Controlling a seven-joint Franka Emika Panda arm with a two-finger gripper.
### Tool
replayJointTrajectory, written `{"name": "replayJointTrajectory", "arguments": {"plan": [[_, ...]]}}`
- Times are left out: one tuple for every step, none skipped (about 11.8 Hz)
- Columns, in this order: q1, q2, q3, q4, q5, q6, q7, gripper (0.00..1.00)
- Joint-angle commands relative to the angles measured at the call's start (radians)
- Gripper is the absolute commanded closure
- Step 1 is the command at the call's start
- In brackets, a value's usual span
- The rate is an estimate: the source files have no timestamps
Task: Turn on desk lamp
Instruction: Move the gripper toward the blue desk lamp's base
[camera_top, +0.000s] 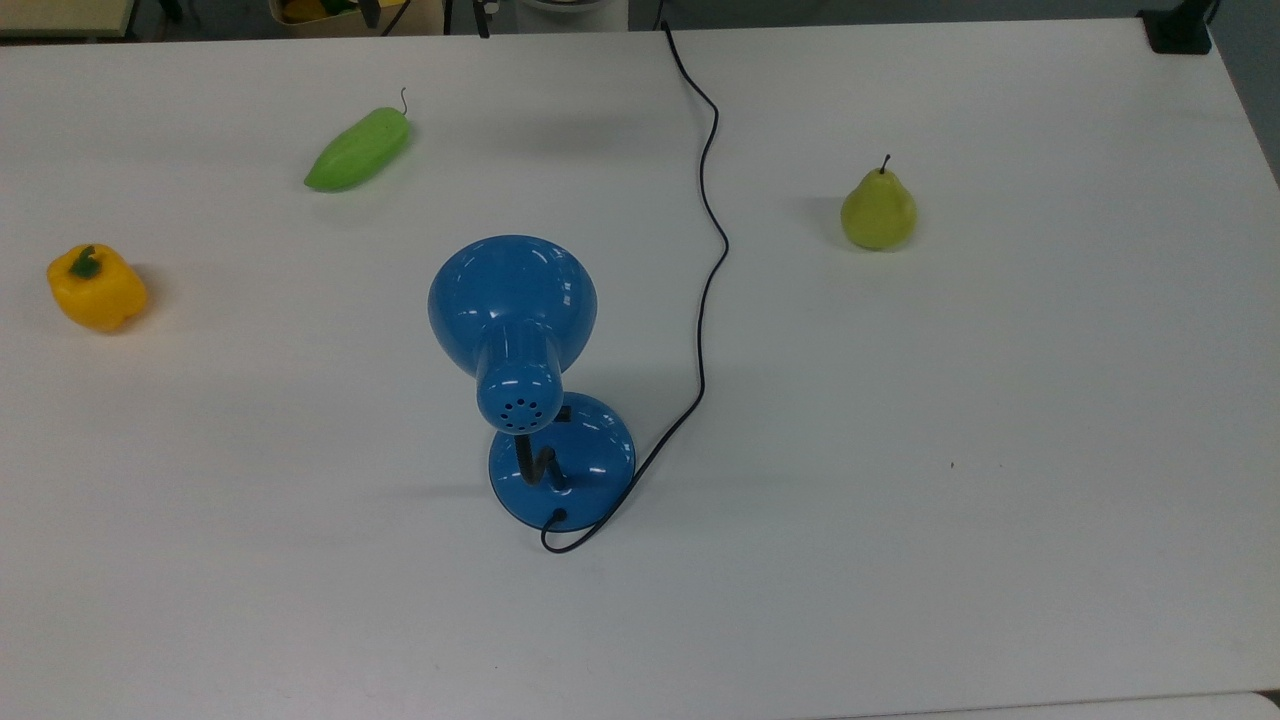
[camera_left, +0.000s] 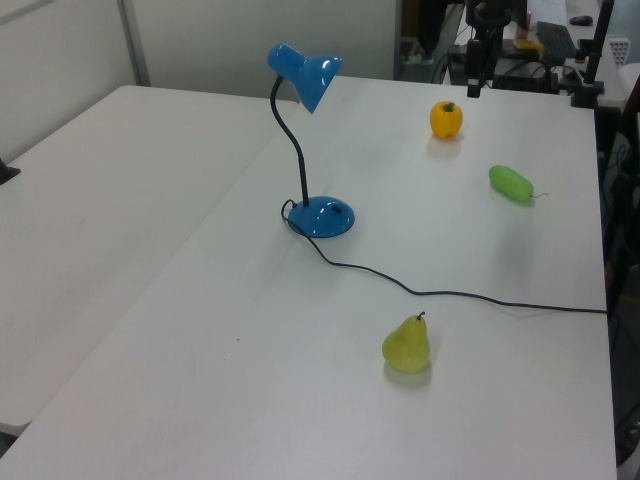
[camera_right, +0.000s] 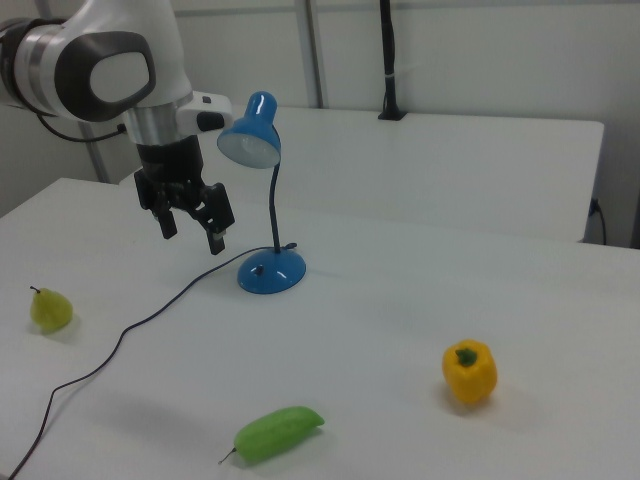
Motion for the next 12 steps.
{"name": "replayJointTrajectory", "arguments": {"plan": [[0.012,0.024,-0.013,0.025,0.016,0.038,0.008,0.00],[0.014,0.025,-0.014,0.025,0.016,0.049,0.020,0.00],[0.015,0.026,-0.014,0.025,0.016,0.052,0.020,0.00],[0.015,0.028,-0.014,0.025,0.021,0.052,0.020,0.00],[0.017,0.034,-0.014,0.025,0.031,0.058,0.020,0.00],[0.026,0.048,-0.014,0.027,0.065,0.067,0.022,0.00],[0.028,0.051,-0.014,0.027,0.083,0.087,0.022,0.00],[0.028,0.054,-0.014,0.027,0.084,0.099,0.019,0.00],[0.028,0.060,-0.014,0.027,0.076,0.124,0.008,0.00],[0.028,0.080,-0.014,0.027,0.076,0.151,0.008,0.00],[0.029,0.089,-0.014,0.028,0.070,0.156,0.000,0.12],[0.029,0.091,-0.014,0.027,0.073,0.156,-0.024,0.31]]}}
